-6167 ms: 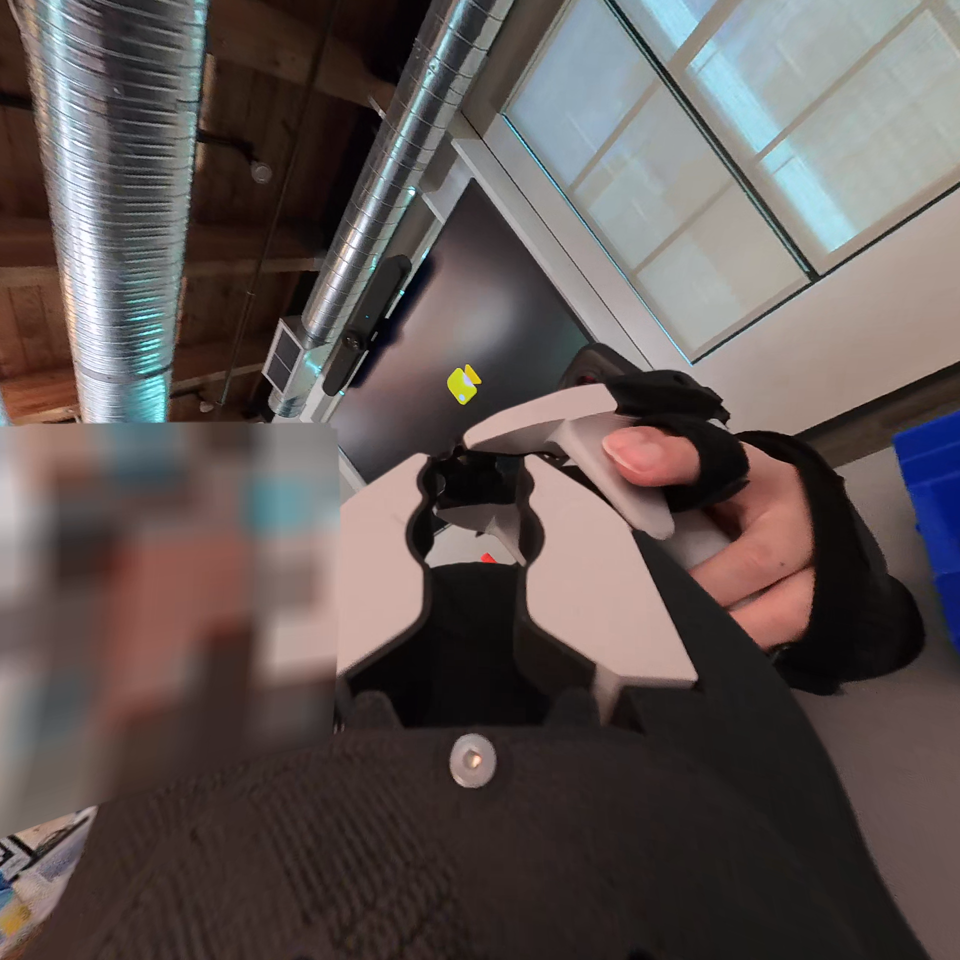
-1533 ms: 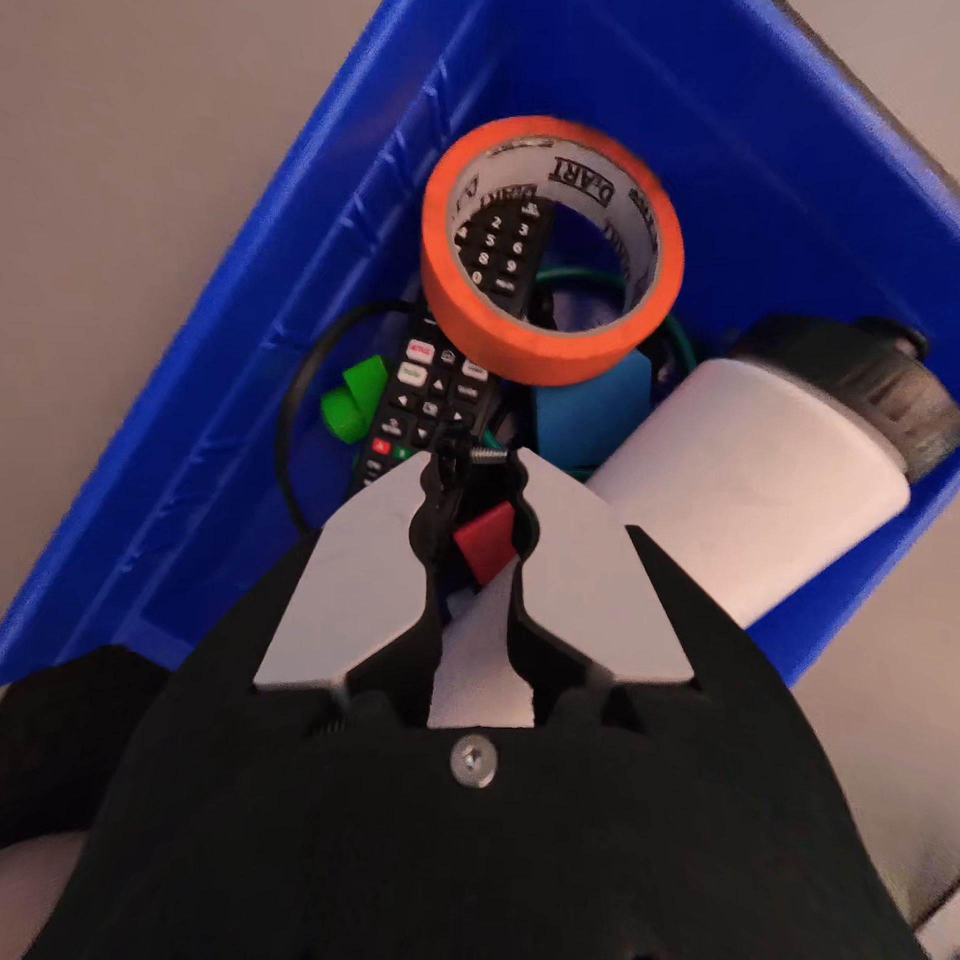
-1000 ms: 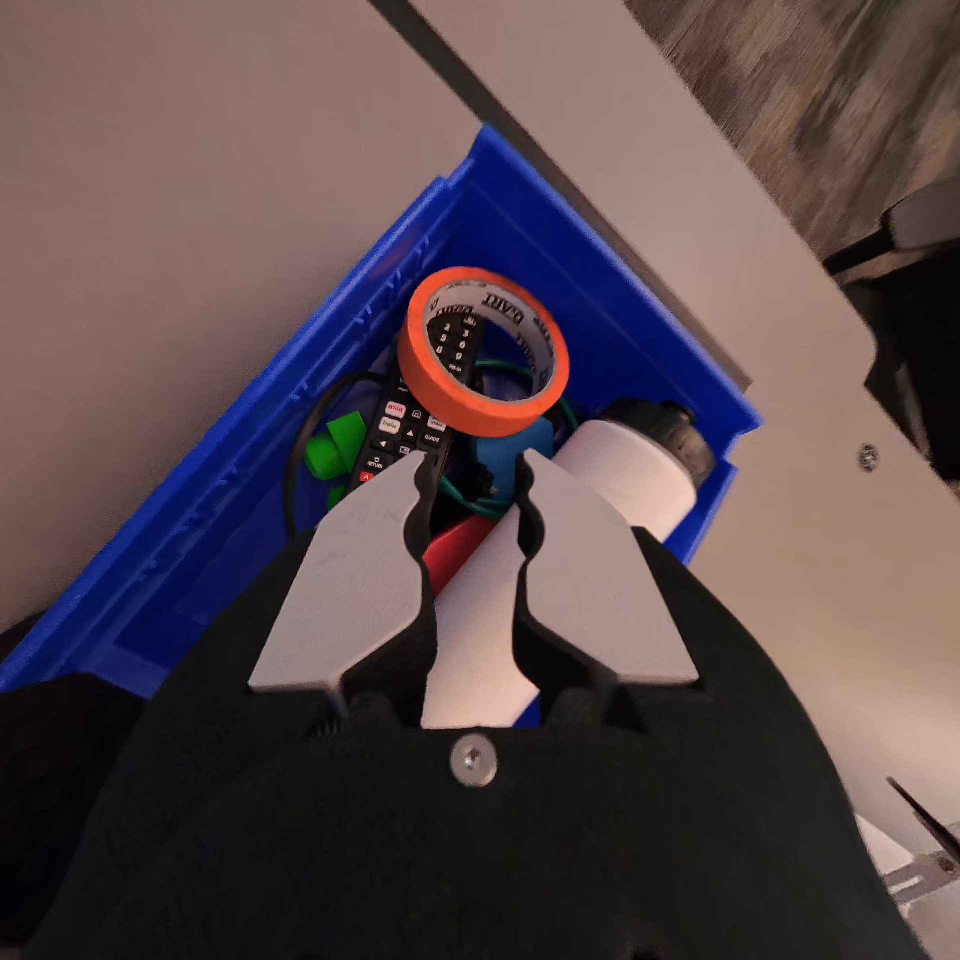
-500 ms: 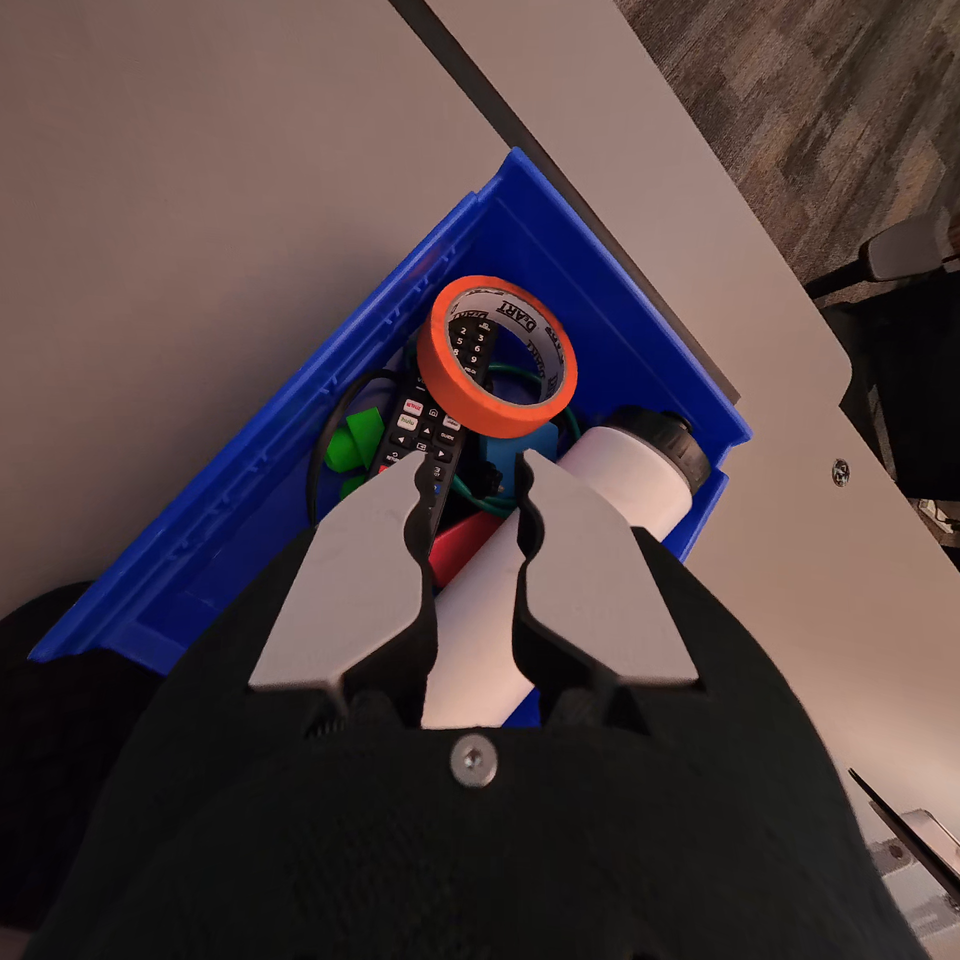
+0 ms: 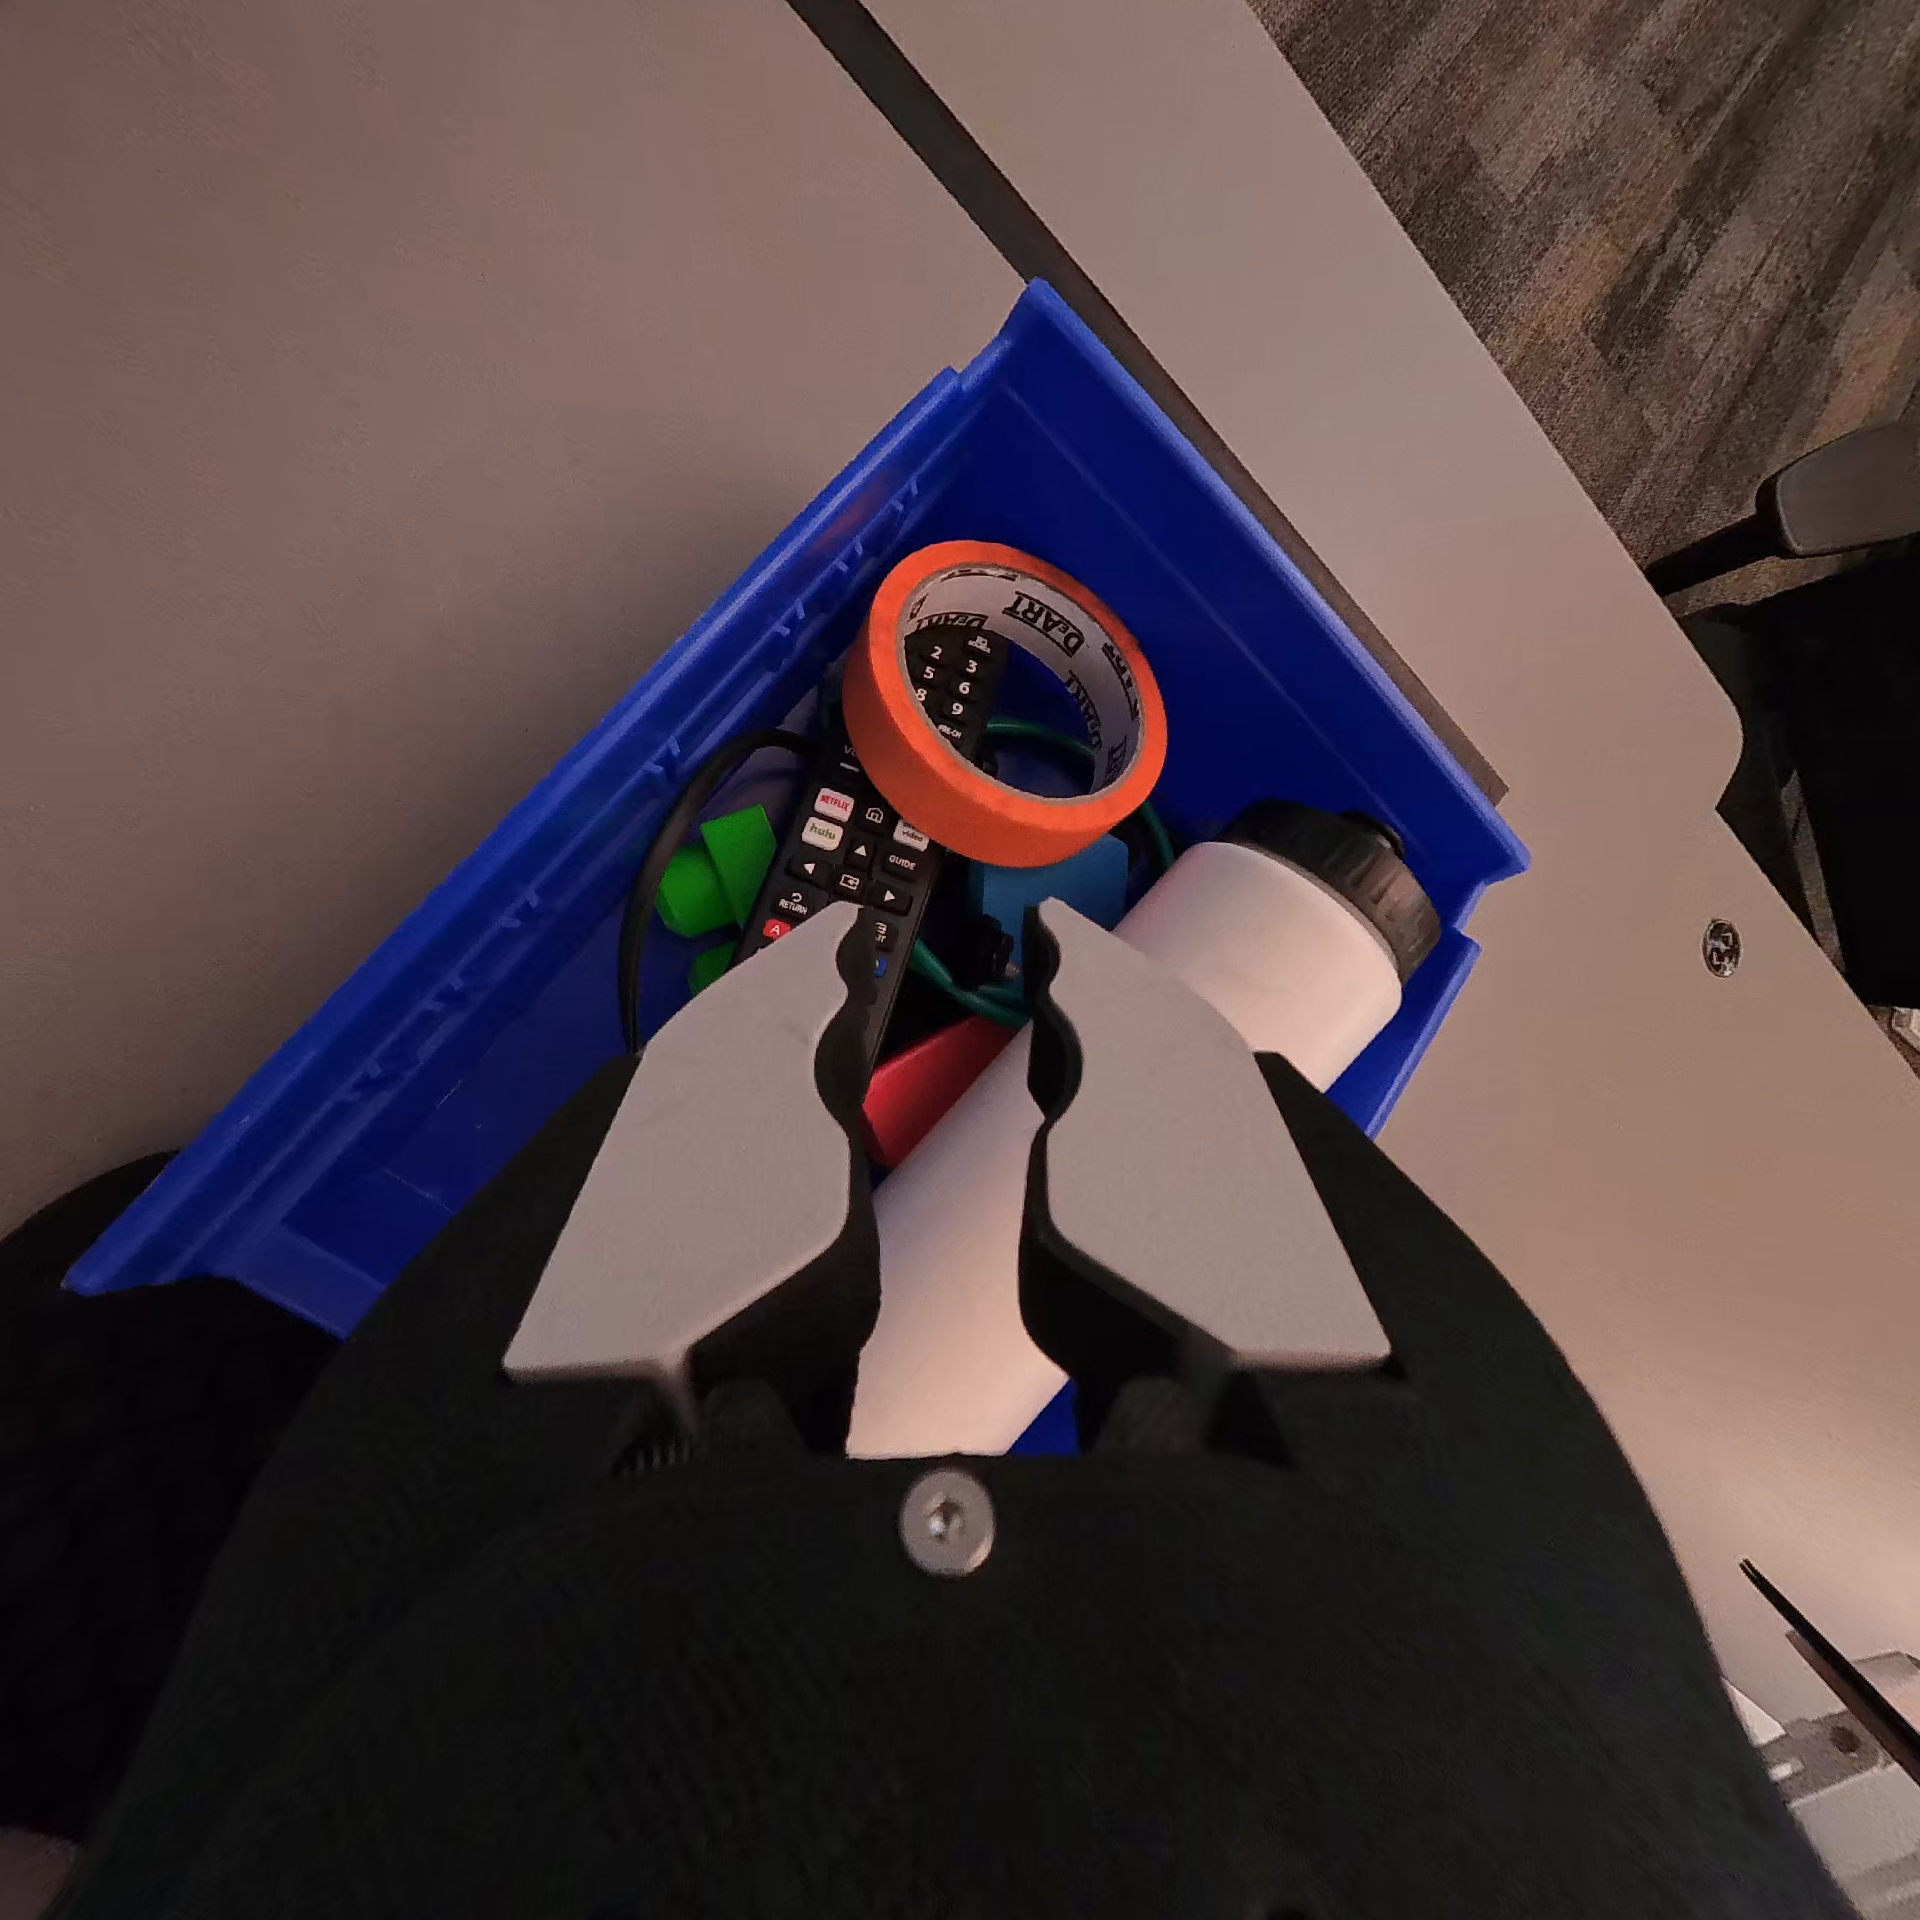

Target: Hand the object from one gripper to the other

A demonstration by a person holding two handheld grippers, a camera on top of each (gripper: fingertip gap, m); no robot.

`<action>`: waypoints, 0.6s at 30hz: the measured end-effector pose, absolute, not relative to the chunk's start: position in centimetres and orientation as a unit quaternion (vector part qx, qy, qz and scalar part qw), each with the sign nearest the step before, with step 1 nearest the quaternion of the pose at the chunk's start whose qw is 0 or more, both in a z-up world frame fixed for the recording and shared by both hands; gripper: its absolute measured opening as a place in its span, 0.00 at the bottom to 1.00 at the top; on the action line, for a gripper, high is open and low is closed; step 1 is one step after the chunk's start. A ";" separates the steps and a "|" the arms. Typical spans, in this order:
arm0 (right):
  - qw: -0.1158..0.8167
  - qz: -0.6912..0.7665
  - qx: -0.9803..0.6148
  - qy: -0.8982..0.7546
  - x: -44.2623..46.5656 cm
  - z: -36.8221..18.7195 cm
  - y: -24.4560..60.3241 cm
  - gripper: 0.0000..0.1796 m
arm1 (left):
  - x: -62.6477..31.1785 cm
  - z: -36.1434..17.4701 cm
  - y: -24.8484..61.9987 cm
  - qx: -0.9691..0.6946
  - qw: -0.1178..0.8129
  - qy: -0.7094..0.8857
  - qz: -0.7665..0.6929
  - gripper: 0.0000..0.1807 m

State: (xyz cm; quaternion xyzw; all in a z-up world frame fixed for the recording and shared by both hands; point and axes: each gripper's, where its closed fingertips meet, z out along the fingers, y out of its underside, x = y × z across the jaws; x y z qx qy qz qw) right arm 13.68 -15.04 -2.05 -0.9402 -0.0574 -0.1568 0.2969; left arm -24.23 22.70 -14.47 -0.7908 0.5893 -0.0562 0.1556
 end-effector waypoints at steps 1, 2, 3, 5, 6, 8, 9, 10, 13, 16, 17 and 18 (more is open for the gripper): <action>0.298 -0.156 -0.940 -0.058 13.6 -2.0 -15.1 0.15 | -24.0 -14.3 22.7 -0.793 0.157 0.586 -0.063 0.06; 0.298 -0.156 -0.940 -0.058 13.6 -2.0 -15.1 0.14 | -23.9 -14.1 22.6 -0.797 0.153 0.580 -0.074 0.06; 0.298 -0.157 -0.940 -0.057 13.6 -1.8 -15.1 0.14 | -23.7 -13.7 22.5 -0.801 0.148 0.573 -0.089 0.06; 0.309 -0.165 -0.935 -0.057 13.5 -1.1 -14.9 0.13 | -23.2 -11.8 22.6 -0.810 0.165 0.549 -0.121 0.06; 0.319 -0.168 -0.931 -0.059 13.3 -0.6 -14.7 0.13 | -22.8 -10.2 22.8 -0.809 0.190 0.538 -0.143 0.06; 0.347 -0.185 -0.917 -0.070 12.7 1.0 -14.1 0.13 | -21.7 -6.0 22.9 -0.789 0.265 0.520 -0.191 0.06; 0.367 -0.200 -0.905 -0.077 12.4 2.1 -13.6 0.13 | -21.0 -3.4 22.6 -0.771 0.307 0.512 -0.220 0.06; 0.392 -0.214 -0.890 -0.089 11.7 3.3 -13.0 0.14 | -20.2 -0.7 21.6 -0.745 0.342 0.508 -0.264 0.06; 0.497 -0.267 -0.812 -0.149 8.4 8.3 -10.8 0.14 | -17.9 7.7 13.4 -0.593 0.341 0.527 -0.504 0.05; 0.603 -0.260 -0.717 -0.235 1.8 12.7 -9.3 0.15 | -19.2 14.3 4.1 -0.393 0.234 0.542 -0.705 0.05; 0.632 -0.251 -0.682 -0.269 -0.9 13.9 -9.1 0.15 | -19.6 15.4 2.2 -0.351 0.204 0.541 -0.736 0.05; 0.659 -0.244 -0.645 -0.300 -3.6 14.9 -9.1 0.15 | -19.7 15.9 0.6 -0.327 0.177 0.545 -0.751 0.05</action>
